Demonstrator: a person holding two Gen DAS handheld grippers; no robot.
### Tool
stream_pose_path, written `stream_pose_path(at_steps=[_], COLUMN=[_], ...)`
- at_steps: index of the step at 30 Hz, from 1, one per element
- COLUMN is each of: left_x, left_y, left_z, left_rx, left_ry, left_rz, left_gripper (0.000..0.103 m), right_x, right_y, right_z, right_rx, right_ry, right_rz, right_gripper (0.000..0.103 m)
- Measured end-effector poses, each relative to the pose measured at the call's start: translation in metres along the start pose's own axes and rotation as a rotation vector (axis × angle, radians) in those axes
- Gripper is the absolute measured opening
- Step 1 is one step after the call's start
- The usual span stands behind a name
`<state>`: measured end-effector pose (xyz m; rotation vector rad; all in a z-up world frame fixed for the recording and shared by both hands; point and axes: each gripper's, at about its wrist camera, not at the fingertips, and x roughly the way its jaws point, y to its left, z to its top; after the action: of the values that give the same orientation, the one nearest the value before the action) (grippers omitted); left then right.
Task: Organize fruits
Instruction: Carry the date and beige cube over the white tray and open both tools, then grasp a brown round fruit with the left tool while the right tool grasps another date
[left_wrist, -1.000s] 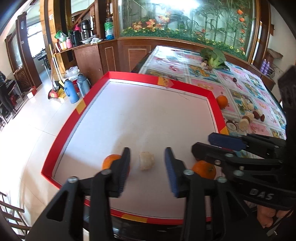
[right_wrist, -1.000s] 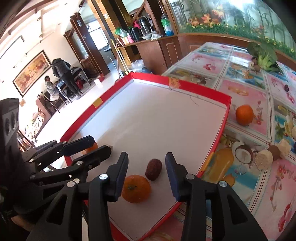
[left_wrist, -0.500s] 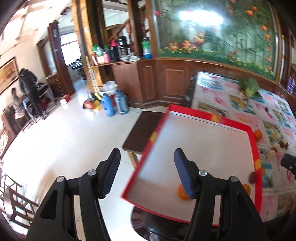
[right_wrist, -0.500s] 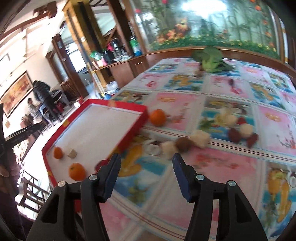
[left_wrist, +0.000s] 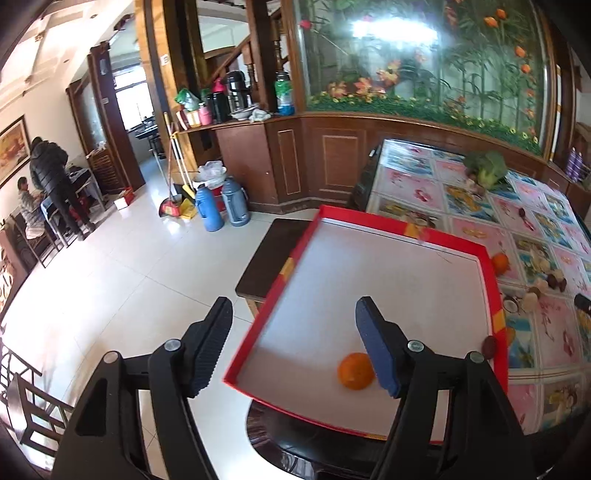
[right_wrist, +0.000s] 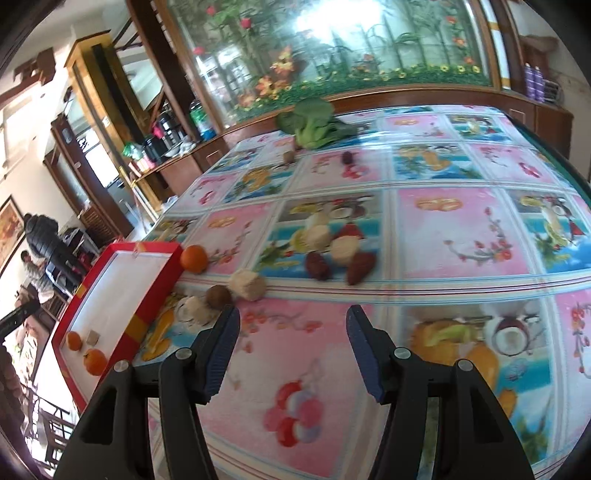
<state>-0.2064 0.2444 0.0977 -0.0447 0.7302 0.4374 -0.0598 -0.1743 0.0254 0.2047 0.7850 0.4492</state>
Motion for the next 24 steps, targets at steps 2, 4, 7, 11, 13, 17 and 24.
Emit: stream_pose_path(at_steps=[2,4,7,11,13,17,24], left_x=[0.001,0.002,0.002,0.002,0.001,-0.003,-0.007], left_y=[-0.012,-0.028,-0.058,-0.100,-0.123,-0.162,-0.216], left_z=[0.001,0.001,0.002,0.003,0.003,0.003,0.005], left_rx=[0.013,0.042,0.098,0.175,0.213,0.283,0.378], left_ry=[0.009,0.013,0.016,0.024,0.027,0.028,0.030], left_rz=[-0.023,-0.050,-0.109,-0.185,-0.232,-0.300,-0.385], left_gripper=[0.070,0.070,0.070,0.070,0.070,0.070,0.070], right_x=[-0.004,-0.008,-0.012,-0.012,-0.011,-0.009,-0.010], right_y=[-0.015,-0.027,-0.045,-0.056,-0.057,-0.055,-0.060], right_z=[0.003,0.004,0.007,0.008,0.008,0.008,0.010], right_rx=[0.029,0.046,0.089,0.135,0.140,0.131,0.151], right_ry=[-0.013,-0.021,-0.030,-0.021,-0.015,-0.007,-0.014], right_rz=[-0.014,-0.030,-0.052,-0.056,-0.052,-0.046,-0.048], right_gripper=[0.060,0.060,0.061,0.061,0.061,0.062,0.062])
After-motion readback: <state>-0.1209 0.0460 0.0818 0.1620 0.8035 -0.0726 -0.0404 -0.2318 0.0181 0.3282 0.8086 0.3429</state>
